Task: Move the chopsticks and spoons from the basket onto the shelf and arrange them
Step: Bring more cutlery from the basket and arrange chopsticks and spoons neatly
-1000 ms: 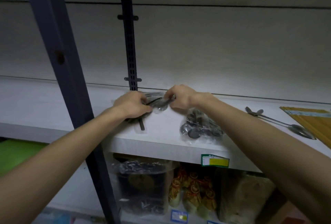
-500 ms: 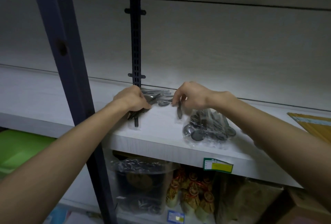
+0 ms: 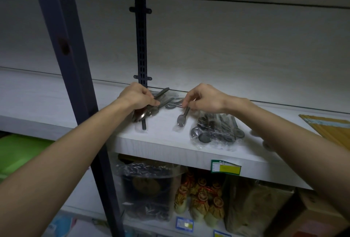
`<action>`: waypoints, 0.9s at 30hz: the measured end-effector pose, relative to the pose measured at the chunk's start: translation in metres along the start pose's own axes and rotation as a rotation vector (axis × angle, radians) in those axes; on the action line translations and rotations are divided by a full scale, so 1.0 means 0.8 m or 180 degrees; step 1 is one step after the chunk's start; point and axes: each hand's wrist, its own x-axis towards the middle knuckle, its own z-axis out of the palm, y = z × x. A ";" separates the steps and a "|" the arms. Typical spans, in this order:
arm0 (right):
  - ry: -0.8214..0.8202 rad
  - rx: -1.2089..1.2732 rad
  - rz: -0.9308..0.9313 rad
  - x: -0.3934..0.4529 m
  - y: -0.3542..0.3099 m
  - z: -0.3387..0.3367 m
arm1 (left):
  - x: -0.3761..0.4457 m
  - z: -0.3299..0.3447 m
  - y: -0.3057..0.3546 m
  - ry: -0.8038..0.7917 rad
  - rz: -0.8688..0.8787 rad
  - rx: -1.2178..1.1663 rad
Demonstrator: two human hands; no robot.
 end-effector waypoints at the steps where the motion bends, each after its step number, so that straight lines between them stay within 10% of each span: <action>1: 0.0006 0.0027 0.0016 -0.002 0.000 0.000 | 0.000 0.000 -0.001 0.0005 0.0012 -0.0029; 15: 0.0045 0.0165 0.0129 -0.011 0.005 -0.002 | -0.011 -0.004 0.002 0.1016 0.0502 0.0959; 27: 0.0232 0.0127 0.0154 -0.007 0.007 0.001 | -0.009 0.015 -0.005 0.0427 0.0745 0.1392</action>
